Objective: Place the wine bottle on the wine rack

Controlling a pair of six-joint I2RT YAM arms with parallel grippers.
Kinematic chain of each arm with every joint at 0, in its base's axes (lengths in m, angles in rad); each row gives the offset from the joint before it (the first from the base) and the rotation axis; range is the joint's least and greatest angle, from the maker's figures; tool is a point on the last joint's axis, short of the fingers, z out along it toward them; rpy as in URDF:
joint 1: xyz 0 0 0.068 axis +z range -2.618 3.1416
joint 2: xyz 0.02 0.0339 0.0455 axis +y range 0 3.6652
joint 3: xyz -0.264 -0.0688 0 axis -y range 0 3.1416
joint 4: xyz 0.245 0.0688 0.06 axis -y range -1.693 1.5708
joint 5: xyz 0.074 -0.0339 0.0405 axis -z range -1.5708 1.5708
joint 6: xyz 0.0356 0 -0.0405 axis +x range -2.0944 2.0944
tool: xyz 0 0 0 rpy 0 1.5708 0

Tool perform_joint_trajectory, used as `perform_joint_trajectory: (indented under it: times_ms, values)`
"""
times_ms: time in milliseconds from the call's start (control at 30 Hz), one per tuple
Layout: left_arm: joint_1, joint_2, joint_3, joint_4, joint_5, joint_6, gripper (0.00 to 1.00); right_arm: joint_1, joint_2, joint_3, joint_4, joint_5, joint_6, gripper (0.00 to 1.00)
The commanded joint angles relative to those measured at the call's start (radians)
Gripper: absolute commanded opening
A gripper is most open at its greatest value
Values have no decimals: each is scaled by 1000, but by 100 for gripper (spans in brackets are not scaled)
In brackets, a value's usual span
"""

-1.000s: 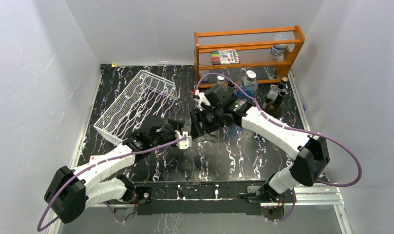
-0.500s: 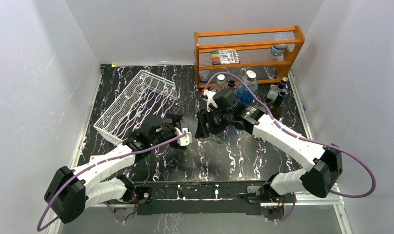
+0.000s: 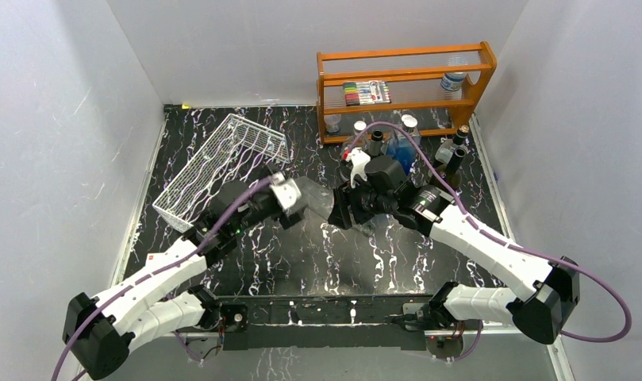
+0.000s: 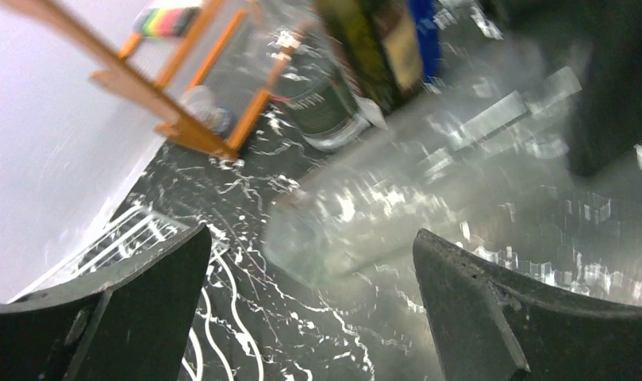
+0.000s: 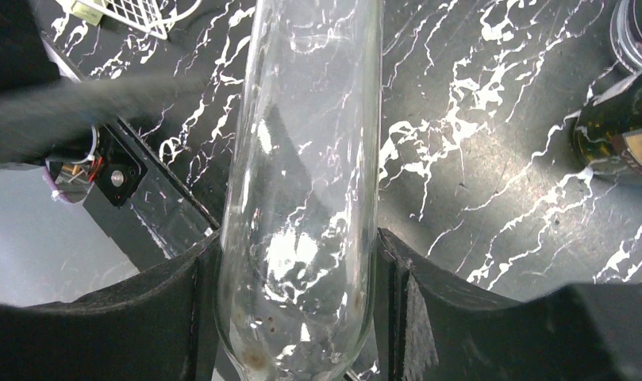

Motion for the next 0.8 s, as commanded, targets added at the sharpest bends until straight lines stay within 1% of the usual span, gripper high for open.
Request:
perform_joint_trajectory:
  times_ms: [0,33,100,200,267,367,467,533,600,767]
  values:
    - [-1,11,260,-202,-296,-398,98,2,-47,-69,255,-81,-51,0]
    - [-1,26,316,-269,-296,-400,98,3,-47,-95,290,-110,-60,0]
    - [-1,28,389,-306,-273,-425,98,4,-37,-138,353,-134,-68,0]
    - [-1,-12,396,-233,-257,-505,98,5,-3,-170,415,-157,-74,0]
    - [-1,-16,425,-222,-249,-551,98,10,18,-187,469,-183,-61,0]
    - [-1,6,504,-298,-207,-619,98,24,43,-224,567,-209,-12,0]
    - [-1,3,518,-311,-156,-649,98,42,54,-261,662,-190,87,0]
    - [-1,-6,528,-337,-162,-666,98,61,68,-286,726,-176,134,0]
    - [-1,-9,547,-378,-189,-685,98,92,101,-287,754,-146,149,0]
    - [-1,-2,593,-509,-300,-728,98,158,253,-210,771,-128,112,0]
